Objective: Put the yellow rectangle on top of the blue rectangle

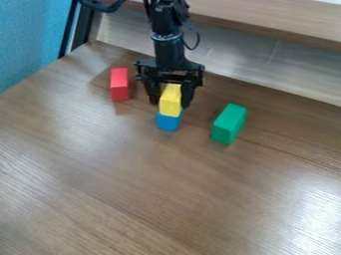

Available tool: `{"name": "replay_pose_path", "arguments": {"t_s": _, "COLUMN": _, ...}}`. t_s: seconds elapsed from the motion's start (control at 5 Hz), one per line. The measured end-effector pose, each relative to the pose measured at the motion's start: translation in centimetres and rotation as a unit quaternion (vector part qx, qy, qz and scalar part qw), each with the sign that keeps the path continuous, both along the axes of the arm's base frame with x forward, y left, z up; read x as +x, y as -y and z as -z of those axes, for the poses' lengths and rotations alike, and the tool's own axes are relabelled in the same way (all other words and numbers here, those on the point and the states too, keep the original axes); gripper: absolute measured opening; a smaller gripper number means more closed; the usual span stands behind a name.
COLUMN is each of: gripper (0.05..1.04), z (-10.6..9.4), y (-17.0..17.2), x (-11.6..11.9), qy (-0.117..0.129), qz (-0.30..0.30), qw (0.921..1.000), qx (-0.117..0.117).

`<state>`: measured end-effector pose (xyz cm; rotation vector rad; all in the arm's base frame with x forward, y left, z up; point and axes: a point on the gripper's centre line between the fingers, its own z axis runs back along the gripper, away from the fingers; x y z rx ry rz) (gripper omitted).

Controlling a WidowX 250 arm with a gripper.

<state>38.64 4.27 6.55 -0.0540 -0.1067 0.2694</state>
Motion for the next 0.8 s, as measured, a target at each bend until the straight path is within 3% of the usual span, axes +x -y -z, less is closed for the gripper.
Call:
{"name": "replay_pose_path", "arguments": {"t_s": 0.2, "gripper": 1.003, "z": 0.0, "y": -0.3, "x": -0.1, "qy": -0.004, "qz": -0.001, "qw": 1.0, "qx": 0.001}}
{"name": "replay_pose_path", "arguments": {"t_s": 0.6, "gripper": 1.001, "z": -0.2, "y": 0.1, "x": -0.1, "qy": -0.001, "qz": 0.002, "qw": 0.9999, "qx": -0.011}}
{"name": "replay_pose_path", "arguments": {"t_s": 0.8, "gripper": 1.001, "z": -2.3, "y": 0.3, "x": 0.0, "qy": 0.031, "qz": 0.004, "qw": 0.9991, "qx": -0.028}}
